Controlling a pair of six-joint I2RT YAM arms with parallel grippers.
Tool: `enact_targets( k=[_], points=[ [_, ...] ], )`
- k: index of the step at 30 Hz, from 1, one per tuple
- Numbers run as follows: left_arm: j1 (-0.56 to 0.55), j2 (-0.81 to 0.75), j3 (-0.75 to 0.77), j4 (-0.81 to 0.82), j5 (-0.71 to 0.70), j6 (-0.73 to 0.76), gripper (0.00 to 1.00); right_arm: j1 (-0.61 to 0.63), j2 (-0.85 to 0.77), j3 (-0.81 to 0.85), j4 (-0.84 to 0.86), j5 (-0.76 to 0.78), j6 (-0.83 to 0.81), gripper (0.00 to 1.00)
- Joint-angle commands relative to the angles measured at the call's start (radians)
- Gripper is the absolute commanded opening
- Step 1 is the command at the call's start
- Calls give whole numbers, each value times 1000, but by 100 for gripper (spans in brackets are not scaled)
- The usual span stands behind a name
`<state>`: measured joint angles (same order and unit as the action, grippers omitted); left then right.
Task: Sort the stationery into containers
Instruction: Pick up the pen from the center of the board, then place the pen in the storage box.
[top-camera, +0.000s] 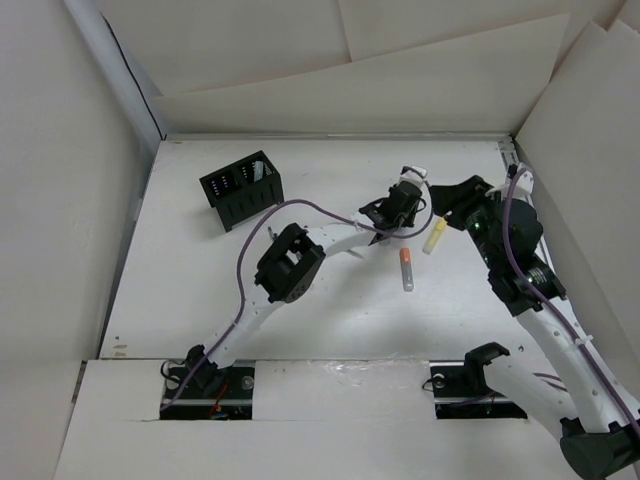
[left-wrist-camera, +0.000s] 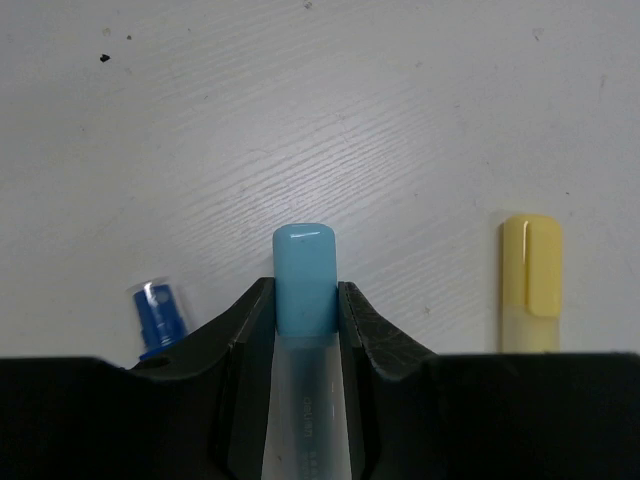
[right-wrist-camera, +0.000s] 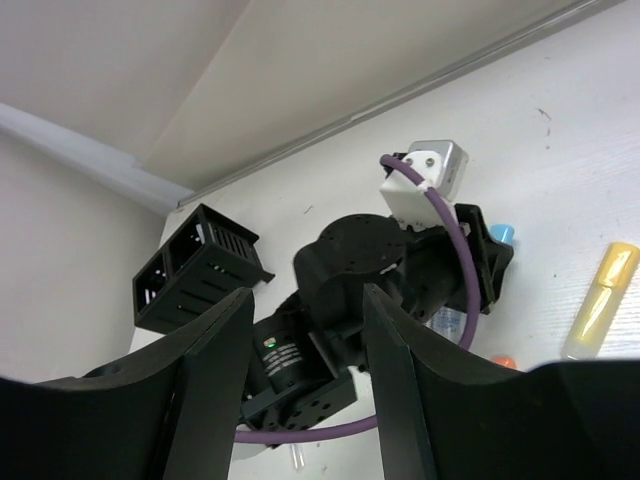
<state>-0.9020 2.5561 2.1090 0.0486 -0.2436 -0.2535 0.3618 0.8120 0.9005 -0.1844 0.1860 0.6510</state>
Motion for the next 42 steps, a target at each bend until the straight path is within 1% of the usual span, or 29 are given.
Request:
enact_targets(
  k=[1,2,4,8,10,11,13,14,16,17,18,20,21,22,24,25,28,30,34,36,42],
  points=[
    [-3,-203,-69,111,23,-23,13,9,-24,6,48,10,-11,54],
    [-3,-224,-89,135,33,-23,13,9,-24,6,48,10,-11,54],
    [-3,-275,-130,146,33,-23,11,9,-24,6,48,10,-11,54],
    [-3,-362,-208,161,33,-32,10,19,-24,15,48,10,-20,54],
    [-3,-411,-285,206,33,-32,10,19,-24,25,48,10,-21,54],
    [-3,-462,-305,206,21,-32,10,19,-24,25,48,10,-21,54],
    [21,-513,-361,227,3,-41,10,19,-24,25,48,10,-21,54],
    [47,-567,-383,227,-11,-41,10,19,-24,25,48,10,-30,54],
    [80,-621,-431,250,-66,-52,10,19,-13,14,48,10,-30,54],
    [100,-669,-475,263,-94,-52,11,28,-2,14,48,10,-30,54],
    [144,-691,-495,263,-144,-61,11,28,-2,14,48,10,-30,54],
    [199,-729,-556,283,-174,-72,11,28,9,-6,48,10,-30,54],
    [256,-763,-578,293,-190,-81,11,28,9,-6,57,10,-30,54],
    [288,-777,-595,293,-204,-81,11,28,9,-6,57,10,-30,54],
    [354,-795,-628,293,-204,-111,12,28,18,-17,66,10,-30,54],
    [415,-807,-629,293,-204,-121,12,37,18,-26,66,10,-30,54],
    [504,-816,-667,303,-232,-132,12,37,36,-26,75,10,-30,54],
    [535,-817,-678,326,-247,-107,12,37,36,-35,76,10,-30,54],
    [557,-817,-718,419,-304,-17,12,37,46,-35,86,1,-30,54],
    [557,-781,-718,439,-342,11,12,46,46,-35,95,-8,-30,54],
    [557,-715,-676,484,-417,101,12,55,36,-45,95,1,-30,54]
  ],
)
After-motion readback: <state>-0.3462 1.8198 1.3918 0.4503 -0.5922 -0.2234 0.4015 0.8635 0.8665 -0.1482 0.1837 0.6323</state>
